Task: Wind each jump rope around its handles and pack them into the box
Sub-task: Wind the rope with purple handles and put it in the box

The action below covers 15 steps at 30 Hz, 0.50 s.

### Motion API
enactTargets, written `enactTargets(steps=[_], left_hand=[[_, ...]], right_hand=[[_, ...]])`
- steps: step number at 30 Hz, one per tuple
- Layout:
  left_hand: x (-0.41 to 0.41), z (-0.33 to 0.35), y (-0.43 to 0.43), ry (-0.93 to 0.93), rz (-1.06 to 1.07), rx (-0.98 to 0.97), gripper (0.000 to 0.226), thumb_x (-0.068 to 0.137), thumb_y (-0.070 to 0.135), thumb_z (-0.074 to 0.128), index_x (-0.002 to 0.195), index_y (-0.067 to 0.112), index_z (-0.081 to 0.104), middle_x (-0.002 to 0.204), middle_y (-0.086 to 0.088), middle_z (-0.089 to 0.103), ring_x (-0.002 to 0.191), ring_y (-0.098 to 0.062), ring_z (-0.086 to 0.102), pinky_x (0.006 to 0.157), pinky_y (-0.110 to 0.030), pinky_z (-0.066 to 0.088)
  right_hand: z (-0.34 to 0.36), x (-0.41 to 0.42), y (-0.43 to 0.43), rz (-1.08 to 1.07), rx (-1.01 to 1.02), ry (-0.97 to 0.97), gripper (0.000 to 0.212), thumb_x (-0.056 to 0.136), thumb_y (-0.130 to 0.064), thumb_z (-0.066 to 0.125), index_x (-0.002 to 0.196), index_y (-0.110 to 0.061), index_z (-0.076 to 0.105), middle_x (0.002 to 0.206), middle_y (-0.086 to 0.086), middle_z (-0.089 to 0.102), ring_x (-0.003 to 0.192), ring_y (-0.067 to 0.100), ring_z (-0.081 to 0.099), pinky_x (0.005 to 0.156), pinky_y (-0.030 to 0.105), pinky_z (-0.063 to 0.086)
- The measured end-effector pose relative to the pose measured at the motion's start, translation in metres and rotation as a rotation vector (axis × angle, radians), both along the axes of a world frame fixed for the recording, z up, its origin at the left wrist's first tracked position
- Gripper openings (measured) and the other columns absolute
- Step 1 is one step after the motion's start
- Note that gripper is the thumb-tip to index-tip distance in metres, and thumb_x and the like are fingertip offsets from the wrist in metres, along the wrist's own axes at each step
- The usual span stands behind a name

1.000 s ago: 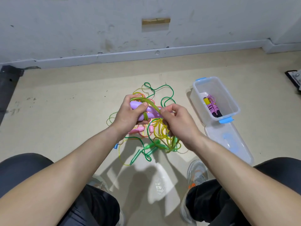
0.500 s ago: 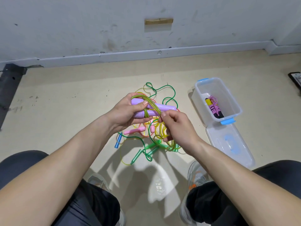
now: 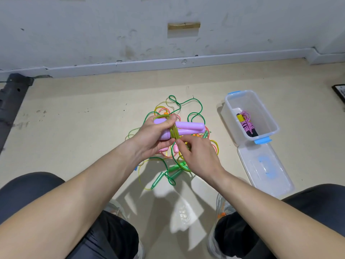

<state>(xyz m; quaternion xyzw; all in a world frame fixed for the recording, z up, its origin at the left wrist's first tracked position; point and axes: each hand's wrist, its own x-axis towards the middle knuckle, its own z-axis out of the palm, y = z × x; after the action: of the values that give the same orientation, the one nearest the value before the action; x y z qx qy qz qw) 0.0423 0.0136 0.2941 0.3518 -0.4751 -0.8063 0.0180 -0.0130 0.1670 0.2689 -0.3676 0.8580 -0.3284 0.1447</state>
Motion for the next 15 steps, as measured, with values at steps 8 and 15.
enactTargets(steps=[8,15], left_hand=[[-0.003,0.003,-0.002,-0.018,0.124,-0.004,0.035,0.087,0.020,0.078,0.114,0.013,0.056,0.087,-0.008,0.067,0.067,-0.020,0.067,0.061,-0.028,0.057],[0.004,0.014,-0.014,0.014,-0.132,-0.071,0.017,0.095,0.023,0.065,0.102,0.008,0.066,0.090,-0.011,0.072,0.079,-0.018,0.072,0.061,-0.025,0.058]], right_hand=[[-0.010,0.004,0.006,-0.056,-0.238,-0.252,0.026,0.102,-0.034,0.055,0.080,-0.024,0.064,0.056,-0.009,0.047,0.056,0.011,0.042,0.056,0.030,0.034],[-0.011,-0.039,0.017,0.201,-0.050,-0.370,0.035,0.095,-0.049,0.059,0.072,-0.023,0.063,0.058,-0.009,0.052,0.056,0.008,0.045,0.058,0.037,0.040]])
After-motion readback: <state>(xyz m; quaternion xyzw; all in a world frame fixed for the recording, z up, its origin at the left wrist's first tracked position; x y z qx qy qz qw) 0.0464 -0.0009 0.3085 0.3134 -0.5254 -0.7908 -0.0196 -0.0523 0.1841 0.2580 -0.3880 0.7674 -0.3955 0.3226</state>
